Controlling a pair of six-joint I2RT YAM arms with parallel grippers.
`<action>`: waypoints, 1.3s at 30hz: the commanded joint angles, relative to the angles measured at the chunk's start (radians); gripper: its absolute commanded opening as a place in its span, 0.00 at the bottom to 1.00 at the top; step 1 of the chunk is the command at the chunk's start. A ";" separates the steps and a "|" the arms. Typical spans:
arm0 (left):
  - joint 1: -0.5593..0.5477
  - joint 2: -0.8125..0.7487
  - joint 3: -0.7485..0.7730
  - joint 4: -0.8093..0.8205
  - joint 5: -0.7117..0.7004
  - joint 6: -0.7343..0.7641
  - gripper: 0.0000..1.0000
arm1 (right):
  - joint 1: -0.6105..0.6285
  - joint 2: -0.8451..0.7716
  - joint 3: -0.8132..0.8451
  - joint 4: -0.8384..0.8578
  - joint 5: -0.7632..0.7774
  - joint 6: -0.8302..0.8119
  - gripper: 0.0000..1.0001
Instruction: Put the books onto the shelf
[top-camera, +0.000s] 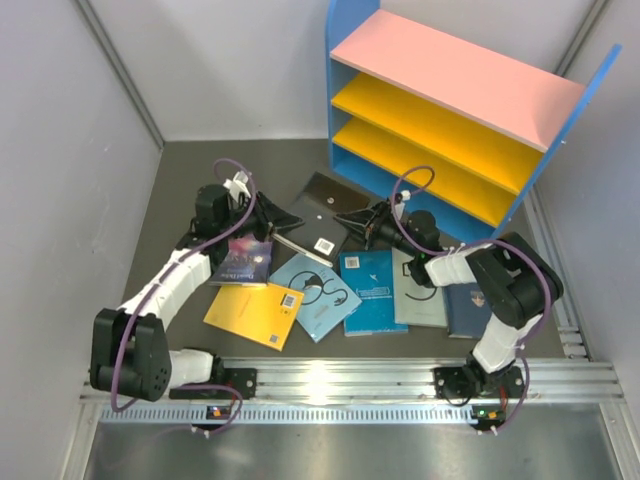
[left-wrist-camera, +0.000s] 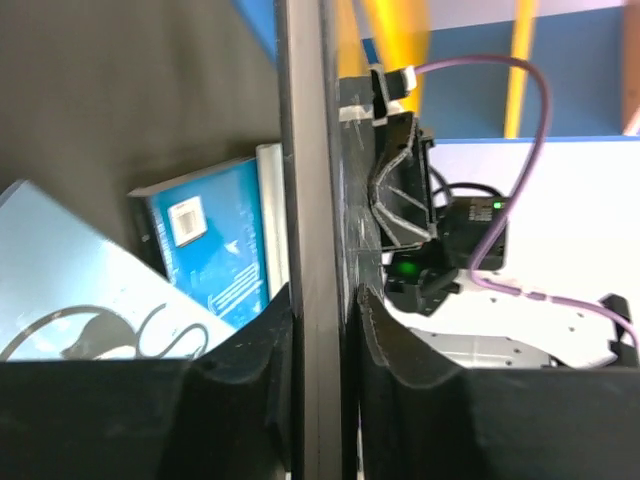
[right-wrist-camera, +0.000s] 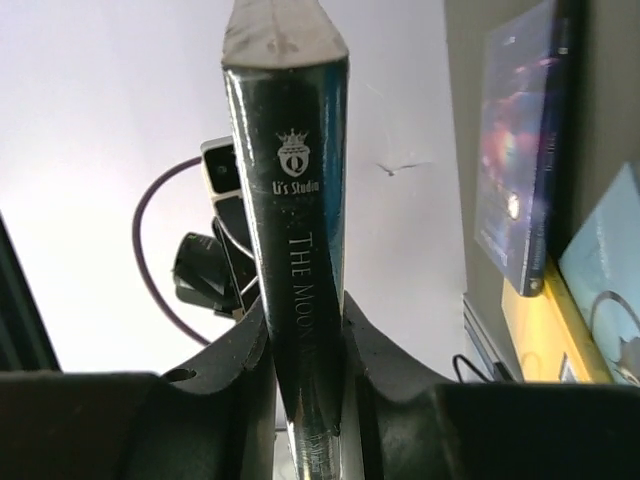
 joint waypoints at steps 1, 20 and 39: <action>-0.023 -0.013 0.029 0.125 0.039 0.073 0.00 | 0.016 -0.058 0.076 0.414 -0.031 0.104 0.00; -0.033 0.086 0.253 0.276 -0.047 -0.098 0.00 | 0.137 -0.280 0.145 0.096 0.038 -0.020 0.35; -0.079 0.407 0.526 0.407 -0.137 -0.245 0.00 | -0.142 -0.363 0.625 -0.784 0.064 -0.441 0.00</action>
